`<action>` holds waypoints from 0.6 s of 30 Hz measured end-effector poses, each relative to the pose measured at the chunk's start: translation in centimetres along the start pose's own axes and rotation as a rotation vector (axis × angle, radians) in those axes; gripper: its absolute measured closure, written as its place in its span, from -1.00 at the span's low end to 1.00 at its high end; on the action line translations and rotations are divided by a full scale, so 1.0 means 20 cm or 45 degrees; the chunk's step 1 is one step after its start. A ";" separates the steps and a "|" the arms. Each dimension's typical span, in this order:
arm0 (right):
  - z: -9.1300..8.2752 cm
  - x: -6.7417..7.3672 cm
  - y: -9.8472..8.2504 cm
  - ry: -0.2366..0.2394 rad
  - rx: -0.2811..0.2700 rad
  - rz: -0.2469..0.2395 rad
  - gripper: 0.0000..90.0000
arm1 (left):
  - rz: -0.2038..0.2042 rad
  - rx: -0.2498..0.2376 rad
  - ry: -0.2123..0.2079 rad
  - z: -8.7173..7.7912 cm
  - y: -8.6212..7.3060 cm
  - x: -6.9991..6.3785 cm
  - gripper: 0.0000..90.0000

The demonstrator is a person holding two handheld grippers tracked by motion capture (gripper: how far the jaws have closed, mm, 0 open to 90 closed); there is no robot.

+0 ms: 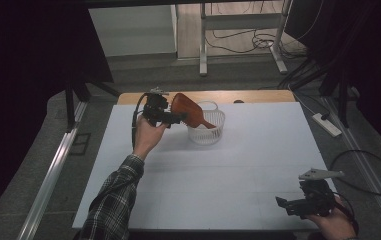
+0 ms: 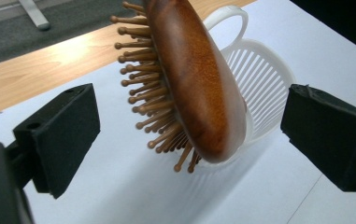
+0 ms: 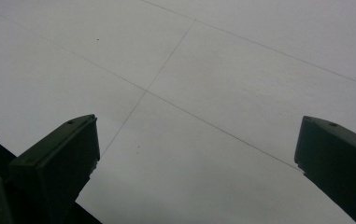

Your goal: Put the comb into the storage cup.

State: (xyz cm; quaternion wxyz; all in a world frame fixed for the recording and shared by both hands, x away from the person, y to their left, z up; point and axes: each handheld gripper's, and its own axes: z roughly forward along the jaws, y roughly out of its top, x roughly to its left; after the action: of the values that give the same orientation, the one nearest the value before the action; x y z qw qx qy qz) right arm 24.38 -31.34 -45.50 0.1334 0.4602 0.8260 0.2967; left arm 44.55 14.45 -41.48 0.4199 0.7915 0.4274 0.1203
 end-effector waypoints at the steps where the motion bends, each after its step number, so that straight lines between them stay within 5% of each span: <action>1: 0.00 0.00 0.00 0.000 0.000 0.000 -1.00 | 0.009 0.003 0.003 0.00 0.00 0.00 -0.90; 18: -0.01 0.00 0.00 0.012 -0.014 -0.011 -1.00 | 0.072 -0.026 0.054 -0.07 -0.04 -0.01 -1.00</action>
State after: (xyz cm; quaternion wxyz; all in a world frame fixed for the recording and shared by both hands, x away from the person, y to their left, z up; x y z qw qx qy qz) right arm 24.24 -31.33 -45.43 0.1334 0.4547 0.8269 0.3028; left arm 43.10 15.29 -41.20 0.4154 0.7961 0.4126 0.1534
